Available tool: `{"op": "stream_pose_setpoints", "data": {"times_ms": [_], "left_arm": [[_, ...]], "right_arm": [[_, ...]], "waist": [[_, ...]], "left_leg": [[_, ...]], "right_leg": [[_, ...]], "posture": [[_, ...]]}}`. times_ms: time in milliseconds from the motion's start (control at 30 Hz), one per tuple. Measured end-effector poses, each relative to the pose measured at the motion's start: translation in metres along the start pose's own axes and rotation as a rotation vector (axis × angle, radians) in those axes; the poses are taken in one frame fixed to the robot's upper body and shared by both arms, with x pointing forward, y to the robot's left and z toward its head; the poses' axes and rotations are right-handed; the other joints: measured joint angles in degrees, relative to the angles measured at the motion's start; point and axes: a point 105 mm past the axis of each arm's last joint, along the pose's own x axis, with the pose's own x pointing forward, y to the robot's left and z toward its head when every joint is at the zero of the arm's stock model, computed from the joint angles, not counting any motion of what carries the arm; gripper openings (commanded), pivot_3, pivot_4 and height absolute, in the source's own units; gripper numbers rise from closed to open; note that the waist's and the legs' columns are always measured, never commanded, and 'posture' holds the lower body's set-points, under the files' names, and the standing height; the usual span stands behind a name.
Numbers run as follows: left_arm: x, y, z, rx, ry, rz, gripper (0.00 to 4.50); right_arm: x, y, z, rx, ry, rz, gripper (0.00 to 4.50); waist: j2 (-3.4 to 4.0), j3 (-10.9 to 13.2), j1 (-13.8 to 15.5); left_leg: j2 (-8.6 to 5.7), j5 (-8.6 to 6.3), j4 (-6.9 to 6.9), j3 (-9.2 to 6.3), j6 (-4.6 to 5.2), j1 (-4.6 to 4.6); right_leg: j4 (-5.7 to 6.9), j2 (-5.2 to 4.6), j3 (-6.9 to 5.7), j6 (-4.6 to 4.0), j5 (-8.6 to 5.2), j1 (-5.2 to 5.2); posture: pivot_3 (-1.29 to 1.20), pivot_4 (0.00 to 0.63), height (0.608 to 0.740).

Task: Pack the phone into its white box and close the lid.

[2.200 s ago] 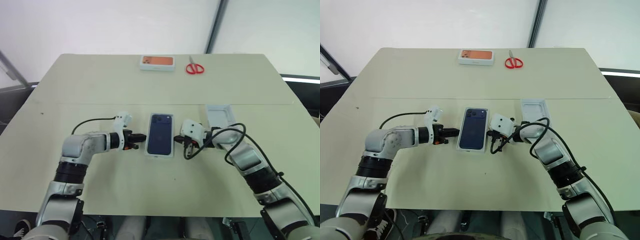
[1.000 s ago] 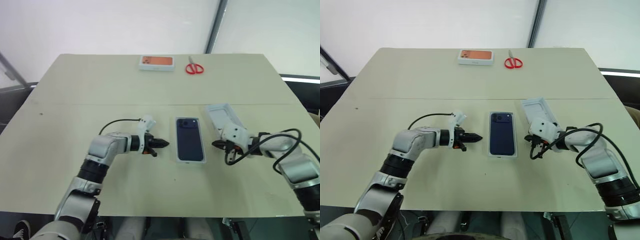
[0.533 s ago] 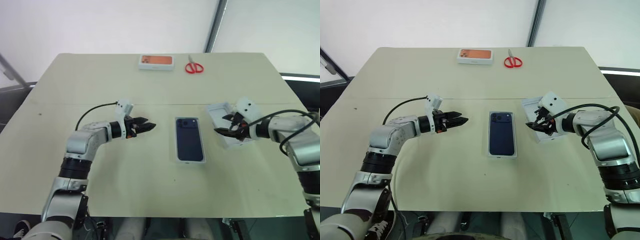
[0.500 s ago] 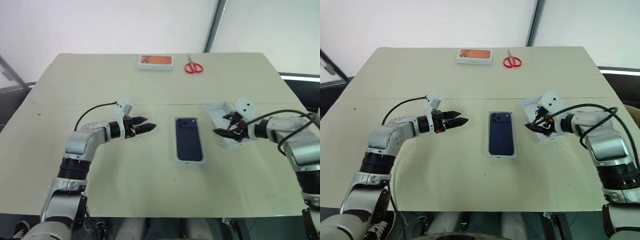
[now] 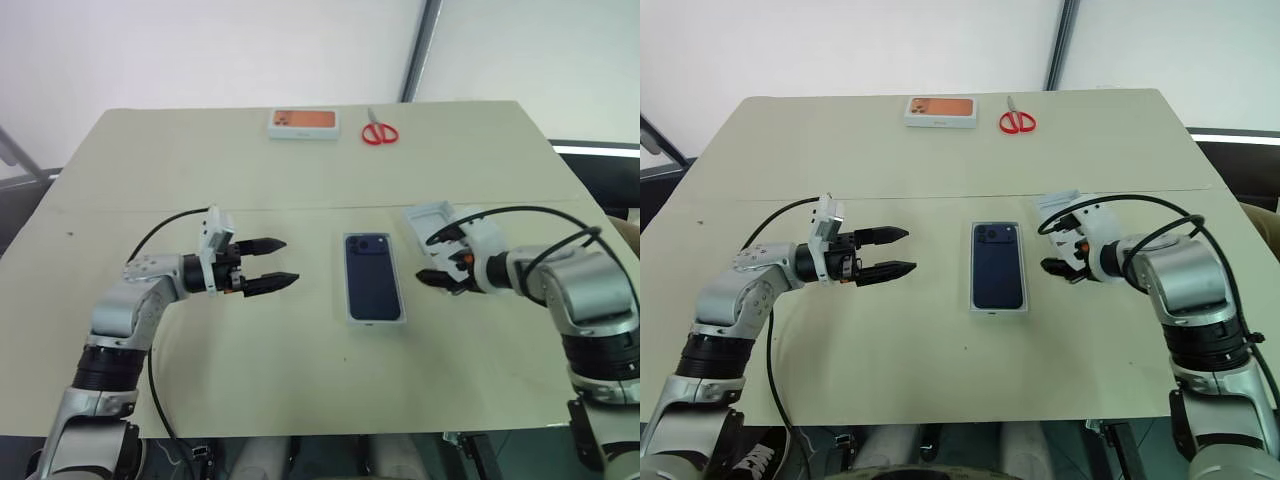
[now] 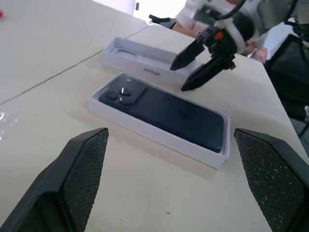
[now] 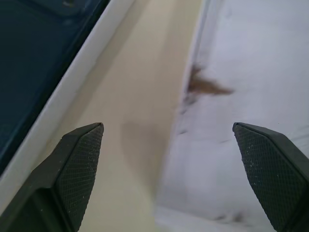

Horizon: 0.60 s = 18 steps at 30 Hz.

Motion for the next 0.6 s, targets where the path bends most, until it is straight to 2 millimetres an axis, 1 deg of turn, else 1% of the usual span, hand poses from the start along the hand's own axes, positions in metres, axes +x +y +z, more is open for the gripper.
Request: {"op": "stream_pose_setpoints", "data": {"times_ms": [67,167,233,367,567,600], "left_arm": [[0.000,0.000,-0.002,0.000,-0.002,0.003,4.40],[0.002,-0.003,-0.006,-0.012,-0.004,0.003,4.40],[0.004,-0.004,-0.010,-0.024,-0.005,0.006,4.40],[0.008,-0.010,-0.014,-0.030,-0.010,0.009,4.40],[0.007,-0.016,-0.016,-0.025,-0.012,0.002,4.40],[0.007,-0.016,-0.016,-0.025,-0.012,0.003,4.47]], "right_arm": [[-0.002,0.002,0.005,0.038,-0.008,-0.003,4.49],[-0.007,0.006,0.009,0.016,-0.020,-0.016,4.49],[-0.006,0.008,0.007,0.007,-0.017,-0.021,4.49],[-0.002,0.012,-0.003,-0.007,0.012,-0.027,4.49],[0.002,0.016,-0.008,-0.025,0.026,-0.054,4.49],[0.002,0.015,-0.008,-0.024,0.025,-0.060,4.25]], "waist": [[0.00,0.00,-0.08],[0.00,0.00,-0.12],[0.00,0.00,-0.12],[0.00,0.00,-0.09],[0.00,0.00,-0.11],[0.00,0.00,-0.11]], "left_leg": [[0.01,0.00,0.00,0.00,0.00,0.00],[0.02,0.00,-0.08,0.01,0.01,0.00],[0.02,0.00,-0.06,0.01,0.01,0.00],[0.01,0.01,-0.01,0.02,0.01,0.00],[0.02,0.01,-0.03,0.03,0.01,0.00],[0.02,0.00,-0.02,0.03,0.01,0.00]], "right_leg": [[0.00,0.01,0.00,0.00,0.00,-0.01],[0.00,0.02,0.00,0.00,0.00,-0.05],[0.00,0.02,0.00,0.01,0.00,-0.04],[0.05,0.01,0.01,0.01,0.00,-0.03],[0.05,0.03,0.01,0.00,0.00,-0.04],[0.05,0.03,0.01,0.00,0.00,-0.04]], "posture": [[0.00,0.150,0.740],[0.00,0.150,0.740],[0.00,0.150,0.740],[0.00,0.150,0.740],[0.00,0.150,0.740],[0.00,0.150,0.740]]}}
